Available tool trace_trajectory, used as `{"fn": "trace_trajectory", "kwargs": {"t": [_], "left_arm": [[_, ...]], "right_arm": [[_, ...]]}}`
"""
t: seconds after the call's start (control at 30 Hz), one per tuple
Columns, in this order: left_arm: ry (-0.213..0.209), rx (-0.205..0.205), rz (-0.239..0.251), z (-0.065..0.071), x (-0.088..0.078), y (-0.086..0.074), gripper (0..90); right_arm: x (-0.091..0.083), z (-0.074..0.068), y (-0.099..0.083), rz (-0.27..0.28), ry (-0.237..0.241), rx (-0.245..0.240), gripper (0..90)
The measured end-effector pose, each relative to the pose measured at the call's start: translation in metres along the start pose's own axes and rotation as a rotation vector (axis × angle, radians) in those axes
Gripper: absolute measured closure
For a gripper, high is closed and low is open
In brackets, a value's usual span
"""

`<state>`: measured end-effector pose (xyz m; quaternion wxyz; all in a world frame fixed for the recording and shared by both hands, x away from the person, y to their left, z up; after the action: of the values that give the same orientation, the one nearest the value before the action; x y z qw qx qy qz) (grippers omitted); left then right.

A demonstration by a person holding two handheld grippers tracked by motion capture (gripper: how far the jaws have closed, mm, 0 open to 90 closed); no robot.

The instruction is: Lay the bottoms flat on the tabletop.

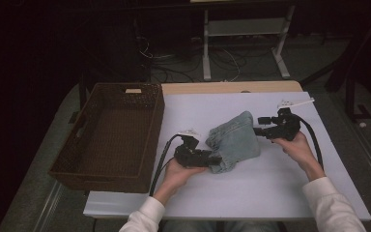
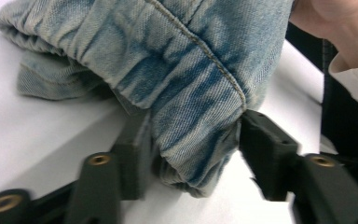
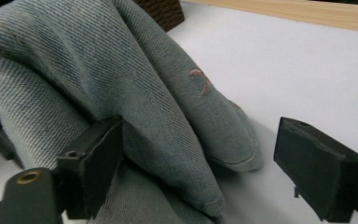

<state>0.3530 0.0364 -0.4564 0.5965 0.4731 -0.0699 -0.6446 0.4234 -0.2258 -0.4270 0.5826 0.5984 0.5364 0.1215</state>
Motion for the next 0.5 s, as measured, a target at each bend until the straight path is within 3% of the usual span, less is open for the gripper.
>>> {"fn": "trace_trajectory", "kwargs": {"t": [0.2,0.4,0.5], "left_arm": [[0.026,0.012,0.007,-0.002,-0.003,0.000,69.7],[0.036,-0.001,0.015,-0.006,-0.008,0.001,72.6],[0.042,0.001,0.016,-0.007,-0.010,0.001,72.9]], "right_arm": [[0.006,-0.004,0.004,0.005,0.014,-0.033,25.2],[0.016,-0.007,0.011,0.027,0.063,-0.043,42.9],[0.020,-0.007,0.013,0.038,0.061,-0.050,53.3]]}}
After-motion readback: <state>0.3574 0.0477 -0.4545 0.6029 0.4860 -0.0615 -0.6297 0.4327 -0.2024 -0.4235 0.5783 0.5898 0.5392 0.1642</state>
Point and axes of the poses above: each handheld gripper's, and its own axes: x roughly forward along the jaws, y roughly out of its top, z roughly to its right, the point moved 5 cm from there along x, roughly forward along the jaws, and after that the axes turned 4 degrees about -x, right-handed, at the moved point
